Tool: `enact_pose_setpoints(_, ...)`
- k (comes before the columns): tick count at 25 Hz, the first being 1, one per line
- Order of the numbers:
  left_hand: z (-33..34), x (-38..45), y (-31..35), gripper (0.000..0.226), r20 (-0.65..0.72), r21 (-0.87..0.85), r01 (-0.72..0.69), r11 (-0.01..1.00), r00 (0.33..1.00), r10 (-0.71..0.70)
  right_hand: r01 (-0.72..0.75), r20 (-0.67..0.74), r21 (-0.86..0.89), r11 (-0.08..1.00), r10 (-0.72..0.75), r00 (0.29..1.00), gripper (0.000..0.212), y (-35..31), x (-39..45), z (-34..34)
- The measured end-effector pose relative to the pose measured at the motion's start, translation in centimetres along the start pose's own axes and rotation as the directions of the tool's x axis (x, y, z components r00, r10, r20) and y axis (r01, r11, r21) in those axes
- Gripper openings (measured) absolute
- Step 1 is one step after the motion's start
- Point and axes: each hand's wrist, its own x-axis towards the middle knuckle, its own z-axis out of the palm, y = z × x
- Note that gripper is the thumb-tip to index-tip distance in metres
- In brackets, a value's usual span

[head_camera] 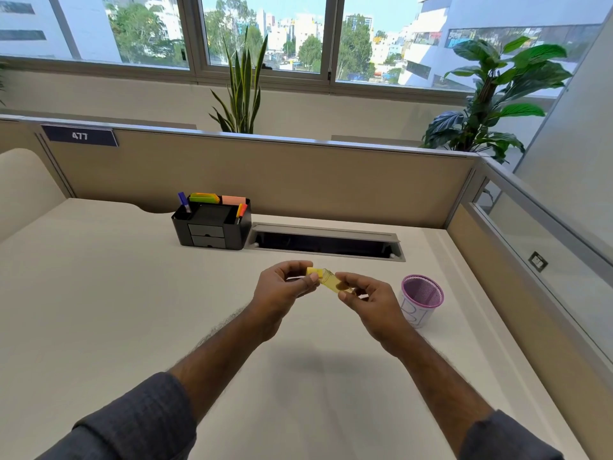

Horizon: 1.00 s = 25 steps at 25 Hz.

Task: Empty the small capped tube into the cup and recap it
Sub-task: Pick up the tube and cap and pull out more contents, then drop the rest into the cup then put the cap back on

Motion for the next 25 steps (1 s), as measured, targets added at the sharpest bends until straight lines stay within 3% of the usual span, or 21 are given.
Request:
enact_pose_setpoints(4, -2.0, 0.7, -2.5, 0.028, -0.157, 0.279, 0.024, 0.96, 0.987, 0.021, -0.14, 0.022, 0.301, 0.943, 0.14, 0.99, 0.03, 1.3, 0.1, -0.2)
enact_pose_setpoints(8, -5.1, 1.1, -6.8, 0.03, -0.188, 0.626, 0.003, 0.78, 0.971, 0.146, -0.199, 0.056, 0.464, 0.863, 0.196, 0.979, 0.04, 2.4, 0.1, -0.2)
enact_pose_setpoints(16, -8.6, -1.0, -12.8, 0.008, -0.252, 0.64, 0.009, 0.768, 0.947, 0.199, -0.238, 0.046, 0.477, 0.846, 0.247, 0.968, 0.048, 3.7, -0.1, -0.8)
enact_pose_setpoints(25, -9.7, -1.9, -15.0, 0.024, -0.271, 0.697, -0.002, 0.717, 0.926, 0.265, -0.234, -0.043, 0.312, 0.921, 0.26, 0.965, 0.042, 4.6, -0.3, -1.8)
